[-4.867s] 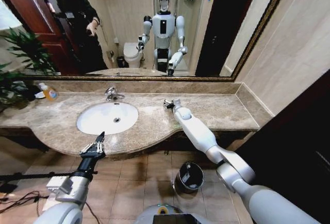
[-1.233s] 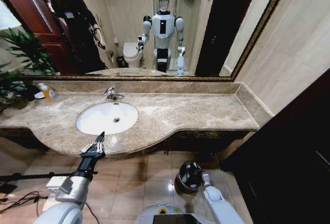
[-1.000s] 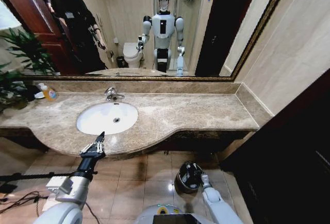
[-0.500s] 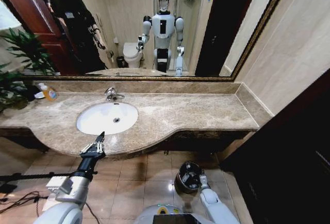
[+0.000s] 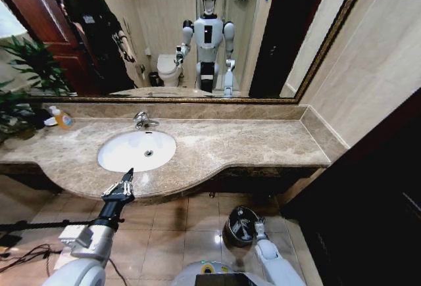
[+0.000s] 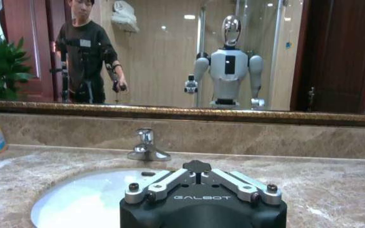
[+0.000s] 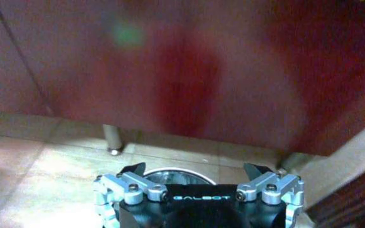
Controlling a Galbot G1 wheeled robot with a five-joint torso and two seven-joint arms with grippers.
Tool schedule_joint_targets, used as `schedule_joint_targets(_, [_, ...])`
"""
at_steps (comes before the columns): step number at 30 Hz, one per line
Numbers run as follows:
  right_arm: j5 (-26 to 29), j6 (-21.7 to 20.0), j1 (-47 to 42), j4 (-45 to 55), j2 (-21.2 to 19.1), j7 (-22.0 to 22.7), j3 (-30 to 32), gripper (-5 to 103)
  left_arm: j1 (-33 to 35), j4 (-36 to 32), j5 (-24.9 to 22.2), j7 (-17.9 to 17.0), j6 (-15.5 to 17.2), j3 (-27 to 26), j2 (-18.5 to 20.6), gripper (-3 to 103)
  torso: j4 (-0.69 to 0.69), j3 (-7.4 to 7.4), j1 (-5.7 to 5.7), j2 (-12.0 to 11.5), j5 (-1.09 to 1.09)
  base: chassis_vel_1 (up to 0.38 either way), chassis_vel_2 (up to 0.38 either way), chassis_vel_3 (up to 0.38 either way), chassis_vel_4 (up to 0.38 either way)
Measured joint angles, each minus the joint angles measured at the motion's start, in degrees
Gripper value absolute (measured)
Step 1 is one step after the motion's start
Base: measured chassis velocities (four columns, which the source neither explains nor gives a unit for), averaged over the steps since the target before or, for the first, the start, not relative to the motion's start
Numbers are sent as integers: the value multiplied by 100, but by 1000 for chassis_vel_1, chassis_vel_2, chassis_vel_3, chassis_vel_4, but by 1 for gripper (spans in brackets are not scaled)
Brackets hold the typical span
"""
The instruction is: Pick up the trash from the sink and place it in the trash bin.
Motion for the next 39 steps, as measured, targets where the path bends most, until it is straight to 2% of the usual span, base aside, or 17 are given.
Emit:
schedule_joint_targets(2, [14,-3,-149,238,-119,-154,17,100,0,0,0,0,0,0,0,0,-1,0,0,0,0,0,0,0,0])
schedule_joint_targets(7, [104,-9,-370,715,-169,-154,192,100,0,0,0,0,0,0,0,0,0,0,0,0,1,0,0,0,0])
schedule_joint_targets(9, [328,-210,-620,1319,-229,-119,375,100,1,0,0,0,0,0,0,0,0,0,0,0,-1,0,0,0,0])
schedule_joint_targets(10, [328,-210,-620,1319,-229,-119,375,100,1,0,0,0,0,0,0,0,0,0,0,0,-1,0,0,0,0])
schedule_joint_targets(17, [1065,-643,-1295,3152,-431,108,606,100,0,0,0,0,0,0,0,0,0,0,0,0,1,0,0,0,0])
schedule_joint_targets(25, [1360,-866,-1831,4658,-508,388,829,100,0,0,0,0,0,0,0,0,0,0,0,0,-1,0,0,0,0])
schedule_joint_targets(28, [1497,-868,-2162,5591,-504,518,949,100,0,-1,0,0,0,0,0,0,0,0,0,0,-1,0,0,0,0])
schedule_joint_targets(39, [1939,-1227,-2435,7233,-599,645,1359,100,0,0,0,0,0,0,0,0,0,0,0,0,-1,0,0,0,0])
